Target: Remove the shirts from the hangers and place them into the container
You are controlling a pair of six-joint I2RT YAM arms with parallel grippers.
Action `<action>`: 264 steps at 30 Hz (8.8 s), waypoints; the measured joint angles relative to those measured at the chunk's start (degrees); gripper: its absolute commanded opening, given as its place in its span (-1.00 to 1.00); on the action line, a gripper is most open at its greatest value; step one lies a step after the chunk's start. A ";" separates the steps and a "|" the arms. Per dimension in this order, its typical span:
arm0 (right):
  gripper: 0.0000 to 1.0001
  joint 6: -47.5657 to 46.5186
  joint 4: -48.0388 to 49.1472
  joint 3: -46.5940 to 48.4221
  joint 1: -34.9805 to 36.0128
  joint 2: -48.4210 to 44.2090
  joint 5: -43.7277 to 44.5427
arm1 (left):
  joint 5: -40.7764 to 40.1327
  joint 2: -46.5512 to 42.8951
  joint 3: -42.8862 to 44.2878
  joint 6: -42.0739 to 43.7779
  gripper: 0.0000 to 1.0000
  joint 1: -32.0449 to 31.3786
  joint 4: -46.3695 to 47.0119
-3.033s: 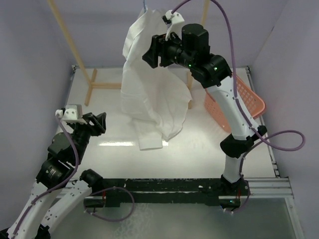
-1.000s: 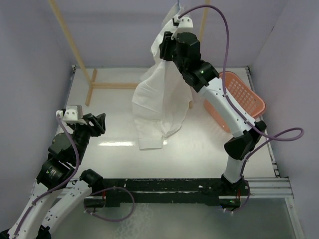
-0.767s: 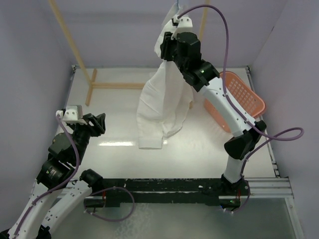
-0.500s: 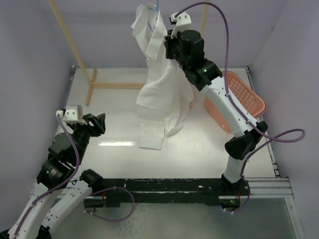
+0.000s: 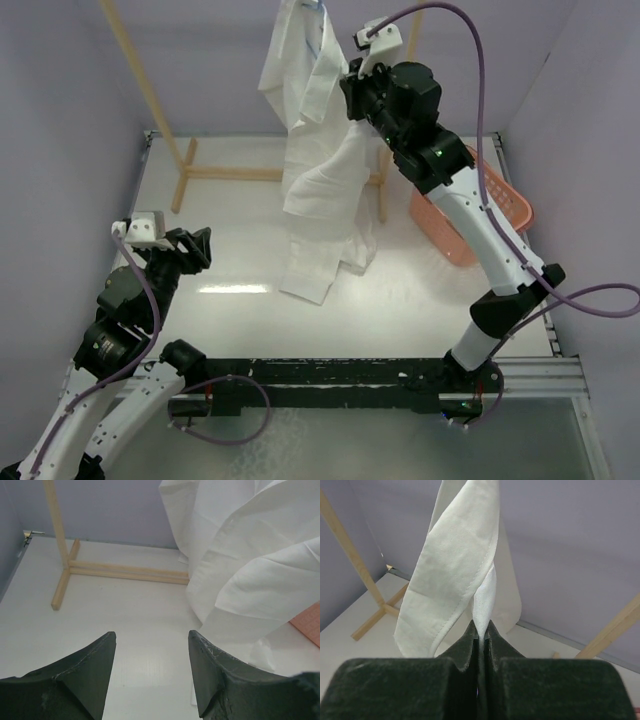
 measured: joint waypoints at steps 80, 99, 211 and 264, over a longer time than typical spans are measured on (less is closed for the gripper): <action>-1.00 25.27 -16.15 -43.74 0.07 -48.09 -44.46 | 37.70 23.06 -0.87 26.82 -1.00 0.33 33.00; 1.00 22.64 -20.63 -40.46 0.13 -44.59 -29.18 | 21.49 13.64 -5.01 34.58 -1.00 0.20 29.22; 0.52 10.82 -38.40 -30.86 12.20 -52.92 27.04 | 11.52 24.76 15.34 42.18 -1.00 -11.06 9.68; -1.00 7.80 -7.76 -40.33 12.50 -57.11 32.87 | 16.13 18.97 19.80 34.12 -1.00 -11.65 -2.51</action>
